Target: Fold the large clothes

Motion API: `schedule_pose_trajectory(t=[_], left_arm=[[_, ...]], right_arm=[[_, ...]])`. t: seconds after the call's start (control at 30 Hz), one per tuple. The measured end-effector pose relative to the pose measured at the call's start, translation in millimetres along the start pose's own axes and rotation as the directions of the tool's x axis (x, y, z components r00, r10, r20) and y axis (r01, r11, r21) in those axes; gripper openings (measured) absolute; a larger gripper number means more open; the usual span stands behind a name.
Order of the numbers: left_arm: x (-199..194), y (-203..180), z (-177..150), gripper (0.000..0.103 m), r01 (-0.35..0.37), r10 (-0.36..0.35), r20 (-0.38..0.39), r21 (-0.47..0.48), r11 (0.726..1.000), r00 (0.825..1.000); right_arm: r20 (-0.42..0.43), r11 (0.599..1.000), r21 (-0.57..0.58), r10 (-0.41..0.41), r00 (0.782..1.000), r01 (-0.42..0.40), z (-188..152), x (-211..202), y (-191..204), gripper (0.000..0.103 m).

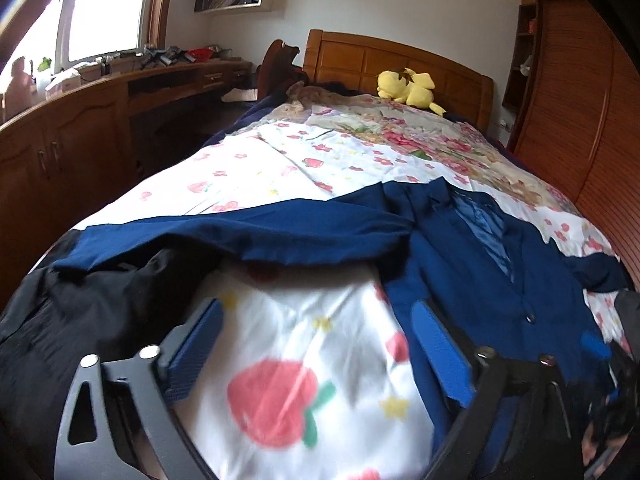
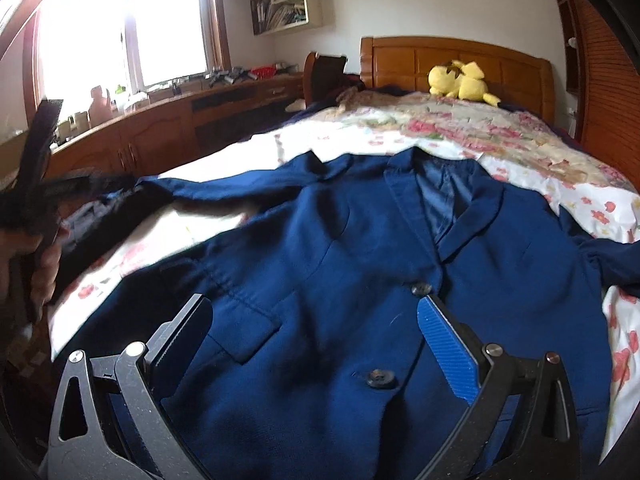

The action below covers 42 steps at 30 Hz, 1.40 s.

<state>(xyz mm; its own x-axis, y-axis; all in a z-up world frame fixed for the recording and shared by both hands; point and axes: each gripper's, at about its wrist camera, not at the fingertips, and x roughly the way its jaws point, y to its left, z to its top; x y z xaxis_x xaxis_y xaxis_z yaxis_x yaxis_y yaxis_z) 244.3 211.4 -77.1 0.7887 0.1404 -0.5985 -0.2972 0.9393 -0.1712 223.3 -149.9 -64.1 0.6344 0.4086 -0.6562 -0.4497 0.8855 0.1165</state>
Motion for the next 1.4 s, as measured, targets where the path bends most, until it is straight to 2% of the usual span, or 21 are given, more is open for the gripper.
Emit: schedule_pose_trajectory(t=[0.07,0.13,0.33,0.53,0.73,0.8,0.83,0.87,0.93,0.97,1.13,1.23,1.4], left_arm=[[19.8,5.7,8.5,0.074,0.008,-0.008,-0.012,-0.01,1.0,1.0],[39.7,14.0,15.6,0.064,0.0,-0.001,-0.028,-0.028,1.0,1.0],[88.0,40.9,28.4,0.063,-0.046,0.037,-0.072,-0.124,0.991,0.997],[113.4,60.5,24.3,0.062,-0.059,0.026,-0.134,-0.248,0.967,0.991],[123.7,59.8,32.6,0.061,-0.083,0.043,-0.158,-0.253,0.964,0.986],[126.7,55.8,38.3,0.057,-0.08,0.043,-0.152,-0.25,0.965,0.988],[129.6,54.4,41.2,0.048,-0.087,0.05,-0.154,-0.243,0.966,0.987],[132.4,53.0,43.4,0.027,-0.094,0.057,-0.157,-0.236,0.967,0.986],[140.7,51.3,50.3,0.005,-0.115,0.073,-0.183,-0.233,0.966,0.98],[146.4,45.4,50.5,0.002,-0.116,0.073,-0.184,-0.234,0.965,0.98],[141.6,13.2,71.4,0.001,-0.162,0.142,-0.135,-0.146,0.976,0.981],[125.8,-20.0,82.8,0.001,-0.128,0.12,-0.088,-0.092,0.987,0.989],[91.2,-98.5,90.6,0.001,-0.072,0.074,-0.033,0.06,0.996,0.997]], right_arm=[[-0.032,1.0,0.012,0.019,0.999,-0.019,-6.0,10.7,0.3,0.103],[-0.058,1.0,0.0,0.011,0.998,-0.011,-10.8,18.8,2.5,0.103],[-0.052,0.998,-0.059,-0.026,0.998,0.023,-15.5,20.6,14.7,0.103],[-0.057,0.999,-0.045,-0.019,0.998,0.016,-14.8,24.4,12.4,0.103],[-0.056,1.0,-0.03,-0.008,0.998,0.006,-14.4,25.3,10.4,0.103],[-0.056,1.0,-0.026,-0.005,0.998,0.003,-14.1,26.3,9.2,0.103],[-0.056,1.0,-0.024,-0.003,0.998,0.002,-14.5,26.2,8.8,0.103],[-0.055,1.0,-0.023,-0.002,0.998,0.001,-14.4,26.2,8.6,0.103],[-0.053,1.0,-0.024,-0.002,0.999,0.001,-14.6,26.0,8.8,0.103],[-0.052,1.0,-0.024,-0.002,0.999,0.001,-14.9,25.8,9.0,0.103],[-0.042,1.0,-0.021,-0.002,0.999,0.001,-15.4,24.5,8.9,0.103],[-0.03,1.0,-0.015,0.002,1.0,-0.002,-14.4,19.1,8.9,0.103],[0.002,1.0,-0.009,0.002,1.0,-0.002,-7.3,-5.5,2.3,0.103]])
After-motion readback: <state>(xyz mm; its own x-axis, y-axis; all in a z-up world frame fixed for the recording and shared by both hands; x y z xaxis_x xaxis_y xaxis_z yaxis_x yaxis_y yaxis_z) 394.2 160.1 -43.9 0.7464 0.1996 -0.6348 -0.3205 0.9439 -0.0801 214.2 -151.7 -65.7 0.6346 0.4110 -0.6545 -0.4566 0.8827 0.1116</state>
